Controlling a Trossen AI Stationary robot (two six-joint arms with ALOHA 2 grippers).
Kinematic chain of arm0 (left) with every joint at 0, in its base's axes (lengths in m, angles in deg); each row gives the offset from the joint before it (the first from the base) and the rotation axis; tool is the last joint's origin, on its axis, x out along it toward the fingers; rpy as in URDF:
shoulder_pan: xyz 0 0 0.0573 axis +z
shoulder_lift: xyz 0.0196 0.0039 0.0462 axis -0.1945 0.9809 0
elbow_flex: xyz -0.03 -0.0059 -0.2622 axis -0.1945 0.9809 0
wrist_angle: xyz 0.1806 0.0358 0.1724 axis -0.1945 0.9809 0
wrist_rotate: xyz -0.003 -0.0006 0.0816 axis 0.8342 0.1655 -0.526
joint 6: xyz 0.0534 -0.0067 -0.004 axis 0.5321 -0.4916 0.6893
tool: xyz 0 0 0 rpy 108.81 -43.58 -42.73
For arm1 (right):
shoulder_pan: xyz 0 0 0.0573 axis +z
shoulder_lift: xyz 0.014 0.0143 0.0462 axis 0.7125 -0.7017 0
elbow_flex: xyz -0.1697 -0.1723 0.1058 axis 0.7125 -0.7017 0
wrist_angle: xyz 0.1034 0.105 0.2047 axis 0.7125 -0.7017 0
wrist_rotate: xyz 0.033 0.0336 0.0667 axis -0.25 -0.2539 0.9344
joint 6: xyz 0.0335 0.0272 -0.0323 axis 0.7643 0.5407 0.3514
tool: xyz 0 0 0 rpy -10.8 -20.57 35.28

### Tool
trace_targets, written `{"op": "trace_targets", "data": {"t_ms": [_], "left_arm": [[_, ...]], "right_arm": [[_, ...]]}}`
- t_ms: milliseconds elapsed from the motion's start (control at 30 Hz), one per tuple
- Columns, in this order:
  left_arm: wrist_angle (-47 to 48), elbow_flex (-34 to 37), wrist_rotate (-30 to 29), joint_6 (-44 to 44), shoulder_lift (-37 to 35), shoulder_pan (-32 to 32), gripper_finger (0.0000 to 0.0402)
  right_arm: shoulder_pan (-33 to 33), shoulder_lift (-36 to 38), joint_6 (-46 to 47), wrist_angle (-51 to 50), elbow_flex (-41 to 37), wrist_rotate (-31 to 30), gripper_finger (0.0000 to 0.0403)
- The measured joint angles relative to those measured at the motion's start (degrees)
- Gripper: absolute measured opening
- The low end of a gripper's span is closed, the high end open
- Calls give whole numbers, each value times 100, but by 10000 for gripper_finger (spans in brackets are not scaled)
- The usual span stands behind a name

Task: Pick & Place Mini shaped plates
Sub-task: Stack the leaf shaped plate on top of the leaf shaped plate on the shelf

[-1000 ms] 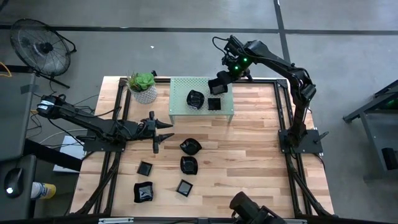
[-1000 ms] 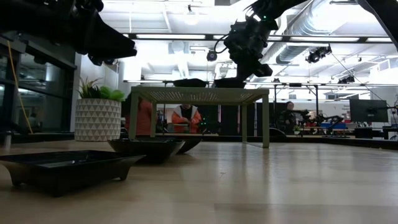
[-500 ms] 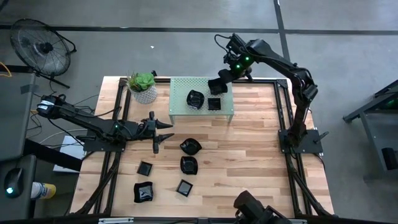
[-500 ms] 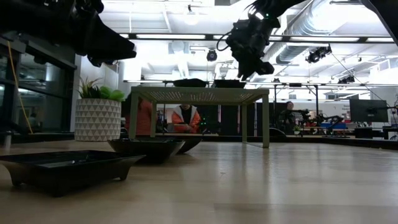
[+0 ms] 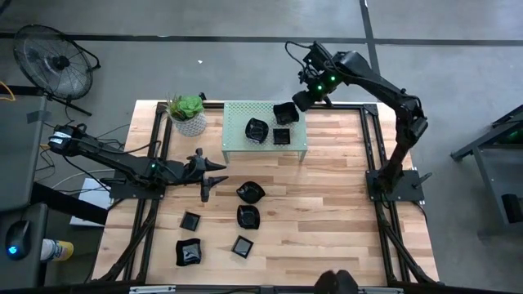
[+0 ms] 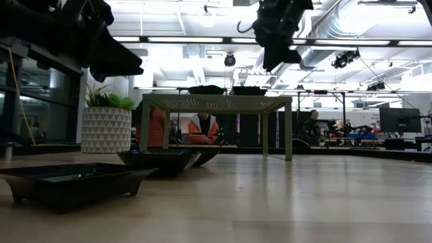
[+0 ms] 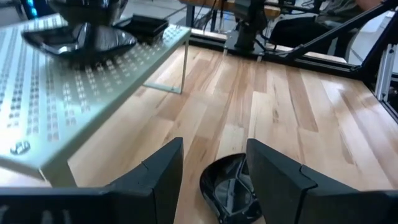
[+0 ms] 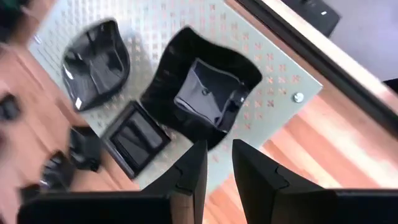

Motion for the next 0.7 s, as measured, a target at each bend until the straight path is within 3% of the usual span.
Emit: {"op": "trace_targets", "data": {"t_ms": [367, 533, 700], "left_arm": [[599, -228, 42, -560, 3, 4, 175], [1693, -791, 135, -671, 207, 4, 175], [2302, -1135, 331, -849, 674, 4, 175]], "right_arm": [[1252, 282, -325, 361, -644, -1063, 71], [1867, 773, -115, 1435, -1561, -1600, 71], [2563, 1613, 279, 2573, -2795, -2533, 71]]}}
